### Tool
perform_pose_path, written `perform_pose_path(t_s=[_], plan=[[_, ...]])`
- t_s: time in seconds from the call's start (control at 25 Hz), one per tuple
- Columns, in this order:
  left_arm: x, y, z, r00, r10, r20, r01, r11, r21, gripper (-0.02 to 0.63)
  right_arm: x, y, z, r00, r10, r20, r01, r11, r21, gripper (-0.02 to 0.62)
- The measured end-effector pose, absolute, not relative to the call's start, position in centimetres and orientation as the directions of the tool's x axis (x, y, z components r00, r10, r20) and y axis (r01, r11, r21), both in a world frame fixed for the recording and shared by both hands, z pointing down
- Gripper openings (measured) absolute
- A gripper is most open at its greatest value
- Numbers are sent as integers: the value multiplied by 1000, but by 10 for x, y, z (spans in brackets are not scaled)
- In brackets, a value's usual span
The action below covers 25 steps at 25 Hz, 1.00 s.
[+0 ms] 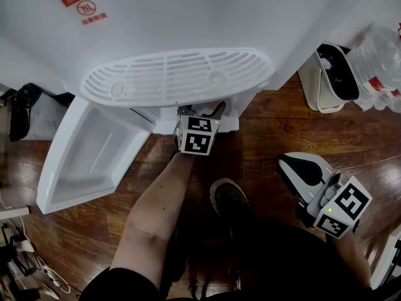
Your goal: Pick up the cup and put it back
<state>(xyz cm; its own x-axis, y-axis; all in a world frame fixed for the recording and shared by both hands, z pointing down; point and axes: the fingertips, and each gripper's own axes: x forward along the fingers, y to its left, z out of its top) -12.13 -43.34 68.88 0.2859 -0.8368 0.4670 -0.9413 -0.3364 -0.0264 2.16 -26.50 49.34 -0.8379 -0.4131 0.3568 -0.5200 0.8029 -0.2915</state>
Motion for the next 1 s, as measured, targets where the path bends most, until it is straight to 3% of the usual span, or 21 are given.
perform_pose_path(t_s=[0.72, 0.84, 1.0], plan=[[-124, -350, 664, 405, -786, 467, -903, -425, 68, 376, 1, -244, 469, -859, -424, 286, -500, 815, -293, 3], [-131, -322, 633, 462, -774, 434, -864, -503, 21, 334, -4, -238, 457, -863, -436, 255, -499, 816, -292, 2], [-146, -291, 572, 511, -769, 384, -848, -523, 82, 245, -8, -230, 434, -869, -445, 214, -492, 822, -287, 2]])
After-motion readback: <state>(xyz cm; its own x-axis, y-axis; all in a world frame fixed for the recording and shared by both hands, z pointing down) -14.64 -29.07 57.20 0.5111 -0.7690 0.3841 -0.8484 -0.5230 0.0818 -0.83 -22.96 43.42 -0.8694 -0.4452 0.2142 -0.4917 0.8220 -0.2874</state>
